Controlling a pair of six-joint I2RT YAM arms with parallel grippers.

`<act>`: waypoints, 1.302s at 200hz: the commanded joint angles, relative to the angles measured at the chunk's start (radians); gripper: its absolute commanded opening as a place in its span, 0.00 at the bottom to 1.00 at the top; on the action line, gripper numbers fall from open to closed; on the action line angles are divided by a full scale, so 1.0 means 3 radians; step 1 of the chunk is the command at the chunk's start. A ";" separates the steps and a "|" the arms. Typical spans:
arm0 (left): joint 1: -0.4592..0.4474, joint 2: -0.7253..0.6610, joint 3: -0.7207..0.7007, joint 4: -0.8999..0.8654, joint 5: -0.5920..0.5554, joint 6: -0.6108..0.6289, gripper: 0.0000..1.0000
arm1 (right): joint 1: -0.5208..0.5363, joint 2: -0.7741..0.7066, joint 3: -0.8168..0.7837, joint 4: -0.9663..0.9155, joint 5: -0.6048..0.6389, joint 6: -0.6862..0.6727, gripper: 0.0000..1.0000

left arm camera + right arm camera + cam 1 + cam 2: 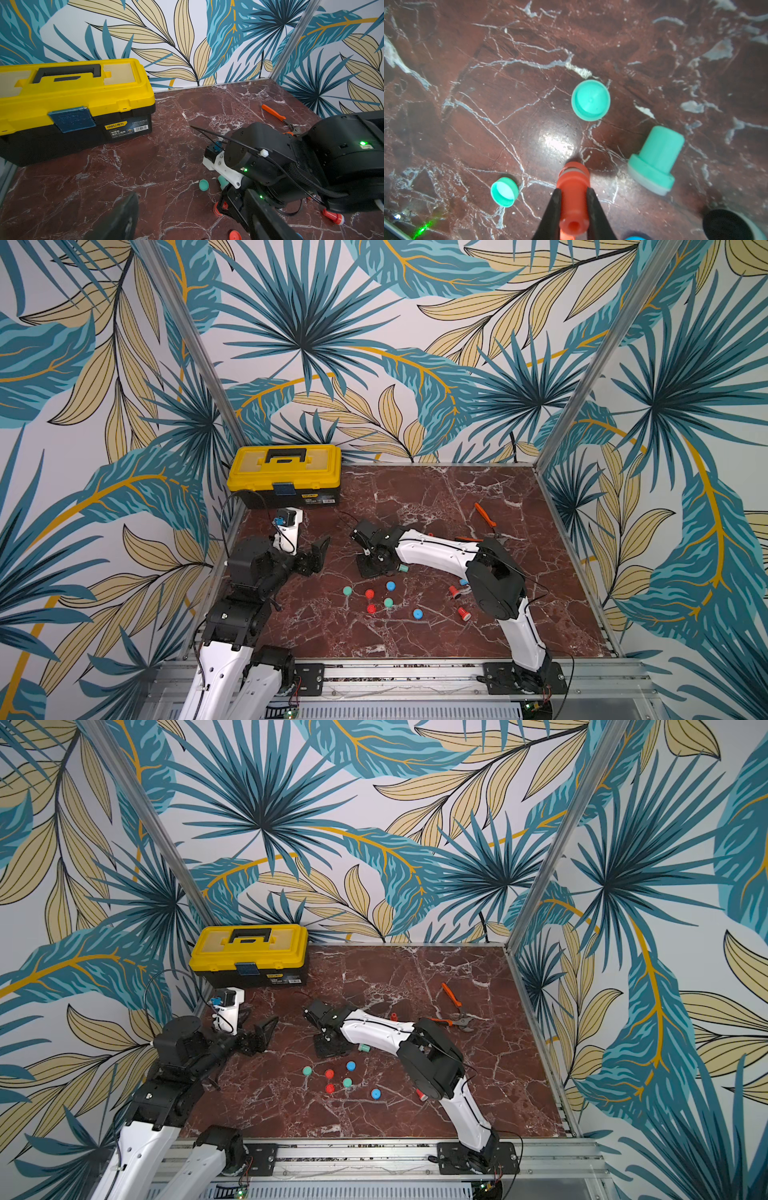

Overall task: Close the stamp cap
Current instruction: Close the cover of the stamp.

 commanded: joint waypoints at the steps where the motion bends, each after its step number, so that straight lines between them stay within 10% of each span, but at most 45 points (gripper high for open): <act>1: 0.0035 -0.0003 -0.0015 0.0016 0.0032 -0.0030 0.81 | 0.0015 0.0103 0.0024 -0.0126 -0.0005 -0.0038 0.04; 260: 0.0040 0.0028 -0.0020 0.0018 0.0079 -0.0041 0.81 | 0.0353 0.0932 0.0264 -0.1576 0.0872 -0.0335 0.03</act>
